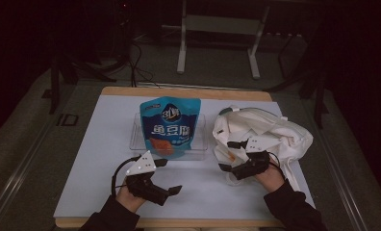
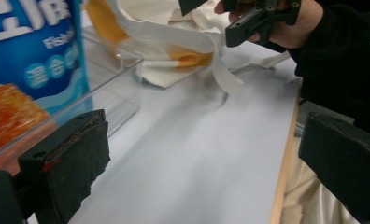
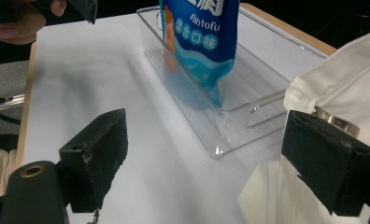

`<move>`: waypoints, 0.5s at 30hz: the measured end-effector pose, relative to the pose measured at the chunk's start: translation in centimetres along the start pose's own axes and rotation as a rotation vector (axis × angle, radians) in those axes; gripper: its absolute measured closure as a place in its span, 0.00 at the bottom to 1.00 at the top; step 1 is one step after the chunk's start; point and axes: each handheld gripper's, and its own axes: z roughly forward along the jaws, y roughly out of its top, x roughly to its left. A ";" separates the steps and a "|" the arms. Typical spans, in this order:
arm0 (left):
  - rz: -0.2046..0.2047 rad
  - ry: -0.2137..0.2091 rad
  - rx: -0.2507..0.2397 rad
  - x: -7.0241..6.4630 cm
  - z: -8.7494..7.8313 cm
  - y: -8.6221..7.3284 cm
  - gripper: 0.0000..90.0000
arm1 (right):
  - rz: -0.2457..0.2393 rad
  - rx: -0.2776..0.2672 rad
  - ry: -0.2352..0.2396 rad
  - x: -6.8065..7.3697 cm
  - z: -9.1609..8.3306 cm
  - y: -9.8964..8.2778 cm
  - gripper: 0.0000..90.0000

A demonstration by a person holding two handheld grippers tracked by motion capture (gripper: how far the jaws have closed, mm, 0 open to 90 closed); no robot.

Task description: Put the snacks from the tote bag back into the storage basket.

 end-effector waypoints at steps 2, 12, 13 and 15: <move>0.006 -0.012 0.002 -0.2 0.3 0.0 0.02 | -0.001 0.001 -0.001 0.1 -0.2 -0.2 0.16; 0.035 -0.056 0.012 -0.7 1.2 -0.3 0.02 | -0.002 0.020 -0.011 0.7 -1.3 -1.8 0.16; 0.043 -0.061 0.013 -0.8 1.4 -0.3 0.02 | 0.000 0.019 -0.010 0.8 -1.4 -2.0 0.16; 0.046 -0.066 0.016 -0.9 1.5 -0.3 0.02 | -0.001 0.015 -0.017 0.9 -1.6 -2.2 0.16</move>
